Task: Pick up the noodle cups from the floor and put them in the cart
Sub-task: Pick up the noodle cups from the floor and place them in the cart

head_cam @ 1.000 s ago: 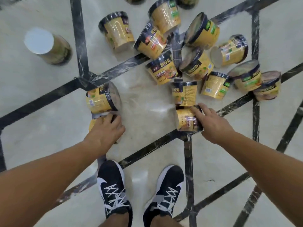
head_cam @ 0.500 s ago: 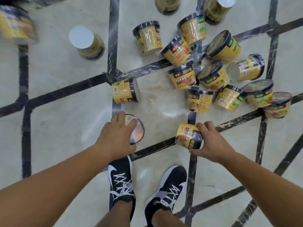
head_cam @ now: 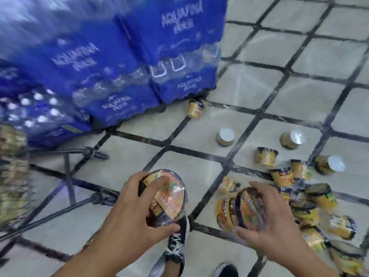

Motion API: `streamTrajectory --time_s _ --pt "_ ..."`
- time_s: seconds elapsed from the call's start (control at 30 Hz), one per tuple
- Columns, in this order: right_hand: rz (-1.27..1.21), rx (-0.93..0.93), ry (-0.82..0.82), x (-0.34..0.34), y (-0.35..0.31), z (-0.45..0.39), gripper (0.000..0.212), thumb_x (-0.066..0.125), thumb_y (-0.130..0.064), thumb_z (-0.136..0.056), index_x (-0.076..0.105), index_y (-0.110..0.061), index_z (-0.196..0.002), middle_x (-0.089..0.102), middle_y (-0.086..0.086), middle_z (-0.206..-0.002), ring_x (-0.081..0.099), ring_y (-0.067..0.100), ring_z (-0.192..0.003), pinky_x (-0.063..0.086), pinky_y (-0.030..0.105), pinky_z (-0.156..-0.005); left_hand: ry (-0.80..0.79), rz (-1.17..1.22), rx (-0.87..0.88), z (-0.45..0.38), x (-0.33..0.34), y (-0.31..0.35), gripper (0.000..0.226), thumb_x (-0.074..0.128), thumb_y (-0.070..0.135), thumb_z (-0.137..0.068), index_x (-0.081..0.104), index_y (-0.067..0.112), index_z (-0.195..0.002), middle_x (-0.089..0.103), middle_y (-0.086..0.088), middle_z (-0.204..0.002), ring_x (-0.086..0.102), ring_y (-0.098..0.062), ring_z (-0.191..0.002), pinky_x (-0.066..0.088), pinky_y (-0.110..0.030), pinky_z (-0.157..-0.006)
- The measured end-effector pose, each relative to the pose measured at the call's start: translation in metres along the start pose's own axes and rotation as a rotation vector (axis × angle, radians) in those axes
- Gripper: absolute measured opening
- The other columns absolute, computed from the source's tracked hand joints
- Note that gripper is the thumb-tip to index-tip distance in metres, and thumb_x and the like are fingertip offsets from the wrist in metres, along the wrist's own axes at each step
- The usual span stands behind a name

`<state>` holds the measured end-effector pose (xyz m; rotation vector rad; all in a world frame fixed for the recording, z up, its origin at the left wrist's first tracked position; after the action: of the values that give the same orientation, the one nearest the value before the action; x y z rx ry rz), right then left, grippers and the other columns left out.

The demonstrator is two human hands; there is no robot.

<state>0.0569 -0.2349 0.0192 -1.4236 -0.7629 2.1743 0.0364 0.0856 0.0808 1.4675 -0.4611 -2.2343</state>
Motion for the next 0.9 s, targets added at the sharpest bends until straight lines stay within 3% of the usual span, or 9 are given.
streamTrajectory --time_s 0.13,0.27,0.37,0.4,0.47,0.5,0.6,0.73,0.9 --pt "0.061 -0.302 0.046 -0.022 -0.183 -0.007 0.104 0.078 -0.085 -0.048 0.054 -0.042 -0.140 0.046 -0.017 -0.141 0.053 0.020 -0.127 0.046 0.048 -0.102 0.254 0.101 -0.095 0.083 -0.130 -0.029 0.101 0.068 0.094 -0.049 0.034 0.068 -0.142 0.021 0.032 -0.152 0.056 0.004 -0.103 0.048 -0.020 -0.077" --pt "0.045 -0.556 0.066 0.001 -0.338 0.001 0.102 0.085 -0.075 -0.048 0.063 -0.034 -0.138 0.051 -0.008 -0.144 0.055 0.022 -0.128 0.044 0.039 -0.106 0.473 0.160 -0.151 0.161 -0.232 -0.088 0.097 0.080 0.066 -0.046 0.051 0.056 -0.138 0.038 0.011 -0.154 0.056 0.006 -0.098 0.047 -0.011 -0.077" --pt "0.034 -0.696 0.034 0.043 -0.432 0.010 0.097 0.084 -0.076 -0.051 0.064 -0.037 -0.138 0.051 -0.006 -0.146 0.051 0.019 -0.133 0.037 0.026 -0.110 0.593 0.200 -0.174 0.195 -0.288 -0.155 0.092 0.091 0.045 -0.038 0.061 0.062 -0.124 0.057 0.004 -0.137 0.059 0.002 -0.086 0.036 0.002 -0.081" --pt "0.033 -0.737 0.021 0.059 -0.461 0.012 0.096 0.083 -0.078 -0.053 0.063 -0.038 -0.138 0.050 -0.005 -0.148 0.049 0.018 -0.134 0.035 0.024 -0.111 0.632 0.281 -0.187 0.207 -0.307 -0.176 0.082 0.096 0.040 -0.040 0.066 0.069 -0.110 0.065 0.001 -0.126 0.062 0.003 -0.085 0.039 0.000 -0.080" --pt "0.045 -0.797 0.013 0.093 -0.516 0.017 0.093 0.082 -0.078 -0.056 0.065 -0.033 -0.136 0.050 -0.001 -0.149 0.050 0.021 -0.133 0.034 0.026 -0.113 0.703 0.417 -0.223 0.230 -0.338 -0.227 0.063 0.098 0.053 -0.037 0.070 0.069 -0.092 0.070 -0.006 -0.122 0.067 -0.003 -0.091 0.052 -0.020 -0.082" --pt "0.048 -0.822 0.005 0.111 -0.542 0.020 0.093 0.084 -0.076 -0.056 0.067 -0.029 -0.135 0.051 0.001 -0.148 0.051 0.023 -0.132 0.035 0.028 -0.113 0.709 0.446 -0.213 0.243 -0.350 -0.250 0.070 0.093 0.064 -0.031 0.070 0.066 -0.097 0.066 -0.011 -0.131 0.068 -0.011 -0.099 0.054 -0.031 -0.084" --pt "0.032 -0.882 -0.007 0.163 -0.613 0.026 0.093 0.086 -0.073 -0.056 0.067 -0.027 -0.135 0.051 0.001 -0.150 0.050 0.022 -0.132 0.034 0.028 -0.114 0.799 0.329 -0.249 0.291 -0.377 -0.298 0.091 0.086 0.063 -0.034 0.060 0.062 -0.122 0.052 0.000 -0.143 0.059 -0.020 -0.125 0.054 -0.057 -0.095" --pt "0.062 -0.963 -0.088 0.234 -0.683 0.023 0.086 0.077 -0.074 -0.069 0.065 -0.026 -0.139 0.047 0.000 -0.152 0.046 0.024 -0.138 0.028 0.023 -0.117 0.715 0.222 -0.289 0.310 -0.407 -0.364 0.085 0.077 0.070 -0.049 0.047 0.069 -0.128 0.049 0.018 -0.137 0.048 0.010 -0.121 0.049 -0.036 -0.089" --pt "0.229 -0.947 -0.177 0.306 -0.720 0.002 0.081 0.072 -0.075 -0.073 0.060 -0.033 -0.141 0.042 -0.006 -0.153 0.040 0.020 -0.138 0.034 0.028 -0.114 0.508 0.169 -0.378 0.289 -0.396 -0.437 0.083 0.077 0.080 -0.054 0.041 0.067 -0.128 0.034 0.031 -0.137 0.059 0.002 -0.091 0.046 -0.029 -0.076"
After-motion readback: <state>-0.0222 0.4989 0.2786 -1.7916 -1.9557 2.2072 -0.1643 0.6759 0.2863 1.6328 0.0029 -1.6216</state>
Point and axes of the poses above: each hand's wrist, its own z-axis away from the middle knuckle, its own x-axis out of the palm, y = z × x, the point moved 8 cm from there along -z, towards the middle knuckle
